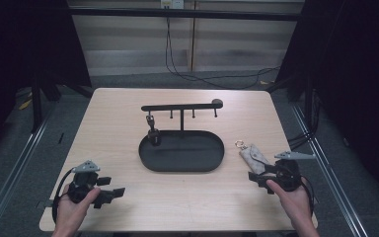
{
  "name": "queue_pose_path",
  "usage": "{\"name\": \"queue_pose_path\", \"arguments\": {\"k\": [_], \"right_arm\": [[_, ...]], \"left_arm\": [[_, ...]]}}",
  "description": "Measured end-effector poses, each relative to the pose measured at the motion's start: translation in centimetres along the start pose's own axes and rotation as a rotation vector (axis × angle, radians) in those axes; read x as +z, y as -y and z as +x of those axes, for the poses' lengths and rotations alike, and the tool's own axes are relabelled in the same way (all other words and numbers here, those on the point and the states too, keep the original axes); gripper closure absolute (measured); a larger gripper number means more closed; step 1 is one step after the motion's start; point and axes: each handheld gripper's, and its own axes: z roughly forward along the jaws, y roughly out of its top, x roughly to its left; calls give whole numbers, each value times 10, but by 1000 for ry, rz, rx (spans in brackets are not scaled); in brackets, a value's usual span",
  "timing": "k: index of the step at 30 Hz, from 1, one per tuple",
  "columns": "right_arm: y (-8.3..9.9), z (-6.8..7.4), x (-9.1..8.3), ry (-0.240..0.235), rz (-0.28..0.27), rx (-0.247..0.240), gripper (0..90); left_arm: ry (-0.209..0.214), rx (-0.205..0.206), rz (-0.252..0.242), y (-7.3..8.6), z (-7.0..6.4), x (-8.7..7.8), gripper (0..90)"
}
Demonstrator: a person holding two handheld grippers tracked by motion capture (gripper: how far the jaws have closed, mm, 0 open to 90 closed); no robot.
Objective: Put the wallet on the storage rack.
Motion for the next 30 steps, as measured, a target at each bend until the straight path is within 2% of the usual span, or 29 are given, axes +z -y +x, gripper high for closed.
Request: {"name": "queue_pose_path", "arguments": {"k": [4,6,9,11,12,16,18,19,22,24,26,27,28,30], "right_arm": [[-11,-5,0,30,36,-8,215],[-18,-10,1,36,43,5,221],[-27,-15,6,29,101,10,223],[-32,-18,11,23,144,16,223],[-36,-20,13,29,160,20,223],[-46,-28,17,49,172,24,219],[-53,-33,22,60,219,4,177],[-56,-36,24,50,244,16,172],[-63,-42,33,55,303,6,172],[-68,-42,41,57,343,2,172],[-72,-40,46,63,367,-20,172],[-75,-40,49,62,373,-33,176],[-78,-39,52,61,385,-26,183],[-80,-39,57,76,419,-45,217]], "left_arm": [[20,2,-35,13,-9,-7,247],[8,-3,-59,18,-13,-9,247],[5,8,-72,23,-17,-10,234],[0,32,-77,24,-19,-11,232],[0,28,-79,23,-19,-10,232],[-26,35,-38,22,-20,-3,232],[-20,32,-29,22,-20,0,232],[-10,39,-17,21,-20,1,231],[-1,40,-12,21,-21,4,232],[0,31,-14,21,-20,3,231],[-3,23,-13,22,-19,1,231],[-17,23,-9,22,-19,1,232],[-12,16,-9,22,-18,1,232],[1,15,-14,22,-18,1,231]]}}
